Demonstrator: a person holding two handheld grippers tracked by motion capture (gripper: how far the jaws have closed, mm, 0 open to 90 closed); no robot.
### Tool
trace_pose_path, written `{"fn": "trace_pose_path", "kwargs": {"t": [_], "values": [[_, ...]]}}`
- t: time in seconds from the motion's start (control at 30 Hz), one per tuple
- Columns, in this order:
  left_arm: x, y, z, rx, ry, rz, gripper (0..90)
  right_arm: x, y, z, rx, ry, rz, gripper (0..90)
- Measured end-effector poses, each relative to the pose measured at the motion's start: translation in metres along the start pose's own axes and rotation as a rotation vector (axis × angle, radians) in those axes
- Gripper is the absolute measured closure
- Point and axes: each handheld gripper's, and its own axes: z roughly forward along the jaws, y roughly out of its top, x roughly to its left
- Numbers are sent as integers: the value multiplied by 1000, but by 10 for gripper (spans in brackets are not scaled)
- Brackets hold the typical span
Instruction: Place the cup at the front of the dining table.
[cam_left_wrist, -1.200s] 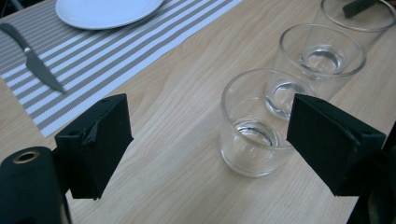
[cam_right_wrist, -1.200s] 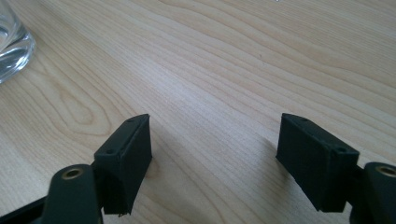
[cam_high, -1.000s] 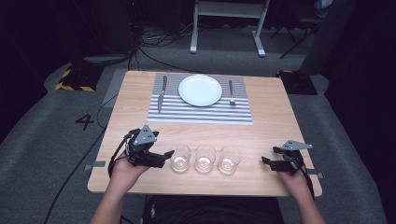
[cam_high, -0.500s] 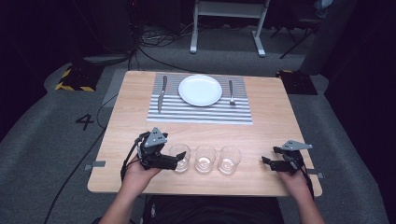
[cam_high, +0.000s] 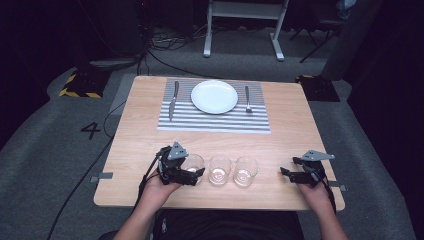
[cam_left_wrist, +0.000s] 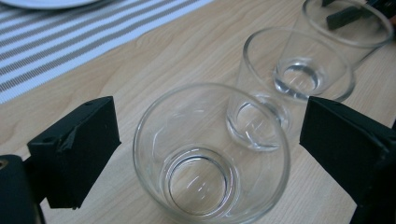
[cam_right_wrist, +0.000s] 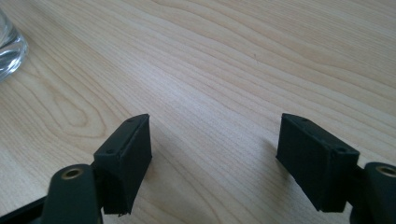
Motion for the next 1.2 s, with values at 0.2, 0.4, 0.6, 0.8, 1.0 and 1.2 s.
{"fn": "trace_pose_path", "kwargs": {"t": [0.2,0.4,0.6,0.8,1.0,1.2], "values": [[2,-8,15,40,38,-3,57,0,0,0,1,-3,8,264],[1,-17,24,56,6,12,159,0,0,0,2,-4,7,264],[2,-25,26,41,-16,3,187,0,0,0,-3,-11,-1,265],[1,-26,26,33,-19,5,191,1,0,0,-4,-15,-4,266],[2,-26,24,30,-19,-18,193,3,0,-1,-7,-20,-12,279],[1,-21,17,-1,-14,4,195,1,0,-1,-6,-12,-10,282]]}}
